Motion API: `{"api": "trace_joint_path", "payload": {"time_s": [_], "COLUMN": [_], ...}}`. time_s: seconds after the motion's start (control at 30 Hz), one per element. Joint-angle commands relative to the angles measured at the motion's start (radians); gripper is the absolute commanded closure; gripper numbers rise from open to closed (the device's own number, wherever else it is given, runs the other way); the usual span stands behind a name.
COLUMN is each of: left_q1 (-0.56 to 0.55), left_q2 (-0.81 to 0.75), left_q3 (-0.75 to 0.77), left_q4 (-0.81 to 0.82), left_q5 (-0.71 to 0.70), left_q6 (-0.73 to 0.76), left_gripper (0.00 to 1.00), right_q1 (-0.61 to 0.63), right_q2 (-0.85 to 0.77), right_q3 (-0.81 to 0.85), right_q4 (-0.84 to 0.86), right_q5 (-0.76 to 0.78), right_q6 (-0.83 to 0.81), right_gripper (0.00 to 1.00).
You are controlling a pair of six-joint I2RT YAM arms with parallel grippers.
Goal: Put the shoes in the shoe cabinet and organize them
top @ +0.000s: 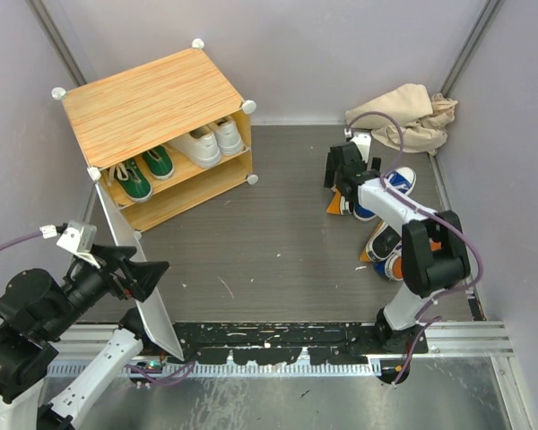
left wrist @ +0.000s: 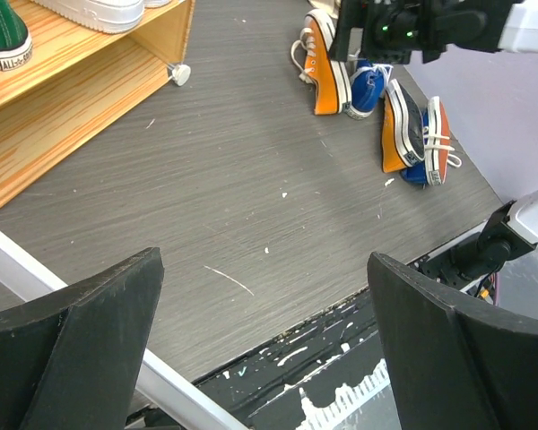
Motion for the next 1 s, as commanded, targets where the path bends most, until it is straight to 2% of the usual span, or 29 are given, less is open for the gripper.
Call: {"api": "trace_joint_path", "payload": {"time_s": [0.0,0.13,0.23,0.3,0.37,0.47,0.6,0.77,0.97], "left_q1": [-0.001,-0.001,-0.001,-0.001,-0.001,-0.001,-0.001,-0.001,0.000], "left_q2": [-0.006,-0.006,-0.006,-0.007,-0.006,-0.001,0.001,0.001,0.011], "left_q3": [-0.019,-0.011,-0.005,-0.005,-0.004,-0.001,0.008,0.010,0.009], "left_q4": [-0.019,-0.026,-0.039,-0.046,-0.046,-0.048,-0.054,-0.054,-0.056], "left_q5": [0.007,-0.004,-0.015,-0.024,-0.029,-0.029,-0.030,-0.031,-0.019], "left_q6": [0.008,0.008,0.013,0.018,0.020,0.023,0.027,0.031,0.043], "left_gripper": [0.02,0.02,0.02,0.02,0.02,0.02,0.02,0.02,0.02], "right_q1": [0.000,-0.024,-0.027,-0.028,-0.028,-0.028,-0.023,0.001,0.227], "right_q2": [0.104,0.214,0.256,0.262,0.253,0.210,0.092,-0.057,-0.156], "right_q3": [0.080,0.135,0.141,0.131,0.119,0.105,0.066,-0.059,-0.188], "right_q4": [0.018,-0.031,-0.035,-0.030,-0.032,-0.040,-0.041,0.022,0.154], "right_q5": [-0.034,-0.034,-0.055,-0.057,-0.050,-0.075,-0.277,-0.729,-1.010], "right_q6": [0.012,0.055,0.050,0.043,0.040,0.023,0.003,0.088,0.209], "right_gripper": [0.00,0.01,0.14,0.31,0.57,0.77,0.83,0.87,0.87]}}
